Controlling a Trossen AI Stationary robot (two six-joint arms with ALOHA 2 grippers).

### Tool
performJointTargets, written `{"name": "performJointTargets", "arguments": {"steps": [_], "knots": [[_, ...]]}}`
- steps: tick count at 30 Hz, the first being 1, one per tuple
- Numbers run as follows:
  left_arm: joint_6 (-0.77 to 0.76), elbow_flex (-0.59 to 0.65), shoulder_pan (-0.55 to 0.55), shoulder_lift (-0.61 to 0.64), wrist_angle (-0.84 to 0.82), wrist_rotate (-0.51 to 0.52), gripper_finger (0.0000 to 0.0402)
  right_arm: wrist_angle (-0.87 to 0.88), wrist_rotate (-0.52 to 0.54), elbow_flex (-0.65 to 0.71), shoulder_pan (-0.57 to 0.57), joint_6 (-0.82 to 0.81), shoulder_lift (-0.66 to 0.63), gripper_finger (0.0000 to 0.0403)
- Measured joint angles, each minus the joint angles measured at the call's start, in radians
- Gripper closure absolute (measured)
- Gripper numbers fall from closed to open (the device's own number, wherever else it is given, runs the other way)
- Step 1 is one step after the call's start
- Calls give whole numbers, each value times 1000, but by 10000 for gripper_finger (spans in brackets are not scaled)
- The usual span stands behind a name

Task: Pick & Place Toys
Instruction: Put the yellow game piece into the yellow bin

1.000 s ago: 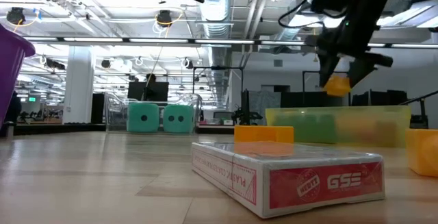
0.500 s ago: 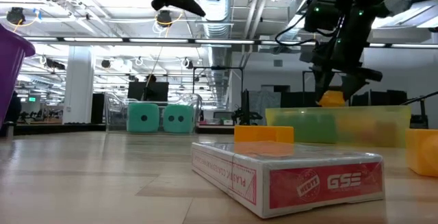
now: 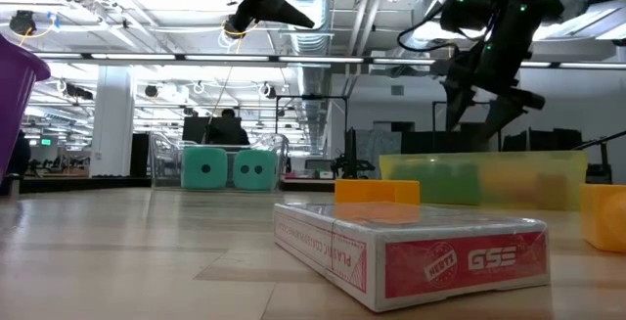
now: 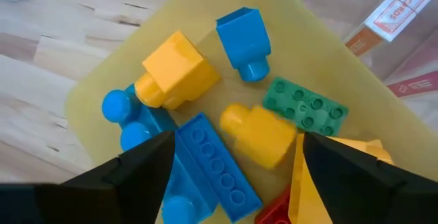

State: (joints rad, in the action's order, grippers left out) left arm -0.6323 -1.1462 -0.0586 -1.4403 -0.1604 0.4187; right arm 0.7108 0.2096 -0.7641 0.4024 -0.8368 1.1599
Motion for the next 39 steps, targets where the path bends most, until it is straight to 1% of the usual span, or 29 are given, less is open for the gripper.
{"name": "performJointTargets", "arguments": {"steps": [4, 12, 15, 18, 20, 25, 29, 33, 35, 39], "knots": [[0, 0, 0, 0, 6, 0, 160, 1, 0, 0, 0, 2, -13, 82], [3, 0, 0, 0, 5, -3, 160, -2, -12, 0, -25, 7, -17, 81], [28, 0, 0, 0, 4, -4, 160, -15, -47, 0, -55, 14, -18, 81], [30, 0, 0, 0, 3, -5, 160, -30, -136, 0, -104, -13, -39, 81], [31, 0, -3, 0, 3, -5, 160, -40, -178, 0, -160, -52, -57, 81], [77, 0, -16, 0, 0, -5, 160, -35, -184, 0, -338, -169, -111, 81], [78, 0, -17, 0, -10, -6, 160, -44, -184, 0, -510, -326, -142, 81], [84, 0, -10, 0, -24, -5, 160, -85, -182, 0, -702, -468, -138, 81], [112, 0, -8, 0, -26, -5, 160, -140, -152, 0, -785, -548, -121, 81], [164, 0, -8, 0, -26, -5, 160, -269, -32, -2, -908, -720, -90, 81]]}}
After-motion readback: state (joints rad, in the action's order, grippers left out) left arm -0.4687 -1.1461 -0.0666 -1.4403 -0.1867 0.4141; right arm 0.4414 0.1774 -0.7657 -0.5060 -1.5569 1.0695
